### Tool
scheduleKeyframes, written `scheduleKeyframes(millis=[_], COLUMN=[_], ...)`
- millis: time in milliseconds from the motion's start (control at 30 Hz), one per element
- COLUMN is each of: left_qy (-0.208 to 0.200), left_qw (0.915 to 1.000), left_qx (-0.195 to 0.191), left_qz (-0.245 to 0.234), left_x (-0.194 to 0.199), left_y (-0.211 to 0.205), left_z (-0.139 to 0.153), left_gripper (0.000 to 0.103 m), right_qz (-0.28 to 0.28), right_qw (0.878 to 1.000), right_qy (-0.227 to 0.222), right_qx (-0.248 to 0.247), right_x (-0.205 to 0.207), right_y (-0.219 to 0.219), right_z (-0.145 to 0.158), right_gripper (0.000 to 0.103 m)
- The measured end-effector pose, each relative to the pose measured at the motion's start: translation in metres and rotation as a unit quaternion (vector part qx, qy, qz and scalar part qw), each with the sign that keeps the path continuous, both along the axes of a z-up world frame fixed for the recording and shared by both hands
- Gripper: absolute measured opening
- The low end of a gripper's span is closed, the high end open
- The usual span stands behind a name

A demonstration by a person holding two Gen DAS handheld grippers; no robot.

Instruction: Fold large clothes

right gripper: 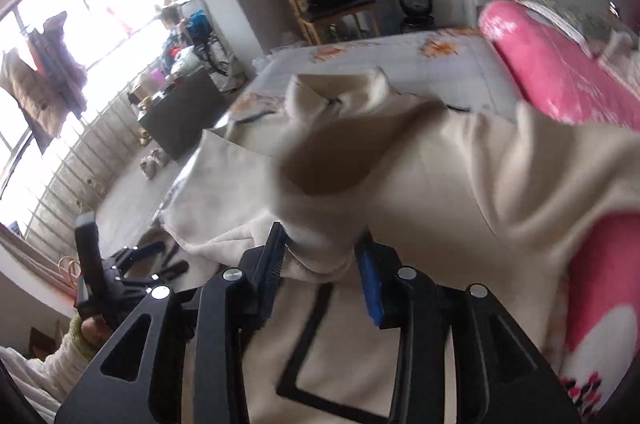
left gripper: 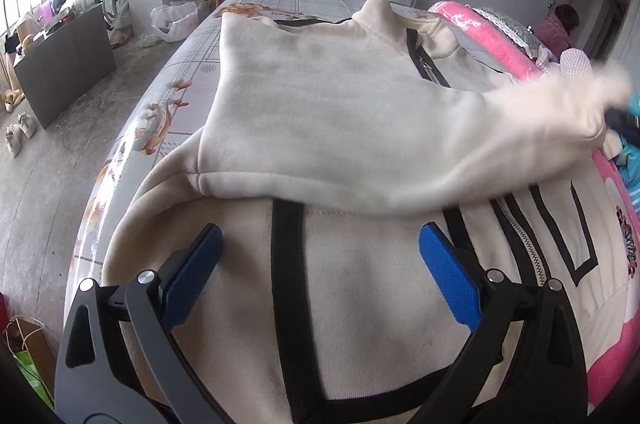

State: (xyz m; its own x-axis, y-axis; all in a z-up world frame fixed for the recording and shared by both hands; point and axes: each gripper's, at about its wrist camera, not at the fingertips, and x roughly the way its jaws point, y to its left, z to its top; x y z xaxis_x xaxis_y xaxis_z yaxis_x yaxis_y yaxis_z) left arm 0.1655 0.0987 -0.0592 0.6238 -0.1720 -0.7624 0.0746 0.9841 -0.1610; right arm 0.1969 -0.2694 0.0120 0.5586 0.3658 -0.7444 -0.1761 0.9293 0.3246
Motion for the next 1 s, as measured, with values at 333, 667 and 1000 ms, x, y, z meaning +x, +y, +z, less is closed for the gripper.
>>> scheduleKeyframes(millis=[333, 667, 1000], left_qy=[0.019, 0.008, 0.005], left_qw=[0.9966, 0.9963, 0.9965], left_qx=[0.08, 0.085, 0.084], left_qz=[0.004, 0.008, 0.006], left_x=[0.005, -0.001, -0.002], left_y=[-0.019, -0.019, -0.02], left_z=[-0.004, -0.006, -0.005], left_gripper=[0.096, 0.096, 0.096], right_qz=[-0.033, 0.023, 0.034], right_qw=[0.998, 0.99, 0.99], right_qy=[0.056, 0.066, 0.059], right_qx=[-0.012, -0.122, -0.125], right_x=[-0.048, -0.045, -0.049], right_y=[-0.017, 0.026, 0.022], right_z=[-0.056, -0.074, -0.073], right_gripper=[0.068, 0.097, 0.097])
